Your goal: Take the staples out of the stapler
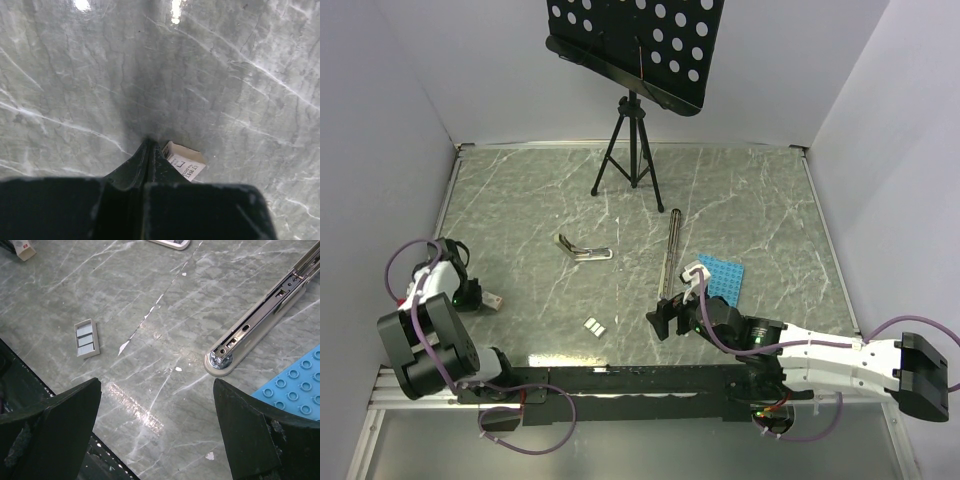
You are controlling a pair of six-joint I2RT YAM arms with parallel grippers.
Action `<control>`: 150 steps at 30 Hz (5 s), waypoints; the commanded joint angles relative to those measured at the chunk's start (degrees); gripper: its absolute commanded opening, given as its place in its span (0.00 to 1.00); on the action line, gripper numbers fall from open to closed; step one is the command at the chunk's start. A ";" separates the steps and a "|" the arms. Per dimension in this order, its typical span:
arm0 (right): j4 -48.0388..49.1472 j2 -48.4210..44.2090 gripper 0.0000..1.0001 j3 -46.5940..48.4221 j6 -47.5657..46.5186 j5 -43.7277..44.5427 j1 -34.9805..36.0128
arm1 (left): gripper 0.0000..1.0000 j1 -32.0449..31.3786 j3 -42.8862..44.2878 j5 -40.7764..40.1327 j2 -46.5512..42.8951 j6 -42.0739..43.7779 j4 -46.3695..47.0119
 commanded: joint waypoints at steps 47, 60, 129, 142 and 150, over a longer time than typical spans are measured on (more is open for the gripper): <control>1.66 0.98 1.00 0.36 -0.01 0.94 0.39 | 0.01 -9.68 13.64 -10.33 1.71 12.66 -1.79; 2.54 2.21 1.00 0.70 -0.27 0.41 0.39 | 0.01 -9.68 5.91 -2.15 1.38 19.88 10.43; 12.36 18.27 1.00 8.96 -2.82 -8.63 1.89 | 0.01 -26.38 7.30 -0.29 -19.28 16.10 2.02; 9.04 41.75 0.79 24.26 -5.90 -9.87 6.01 | 0.01 -13.63 2.65 8.66 -7.15 18.73 2.96; 5.00 49.84 0.77 30.32 -6.95 -6.54 9.88 | 0.01 -13.63 2.30 8.74 -5.48 19.35 4.19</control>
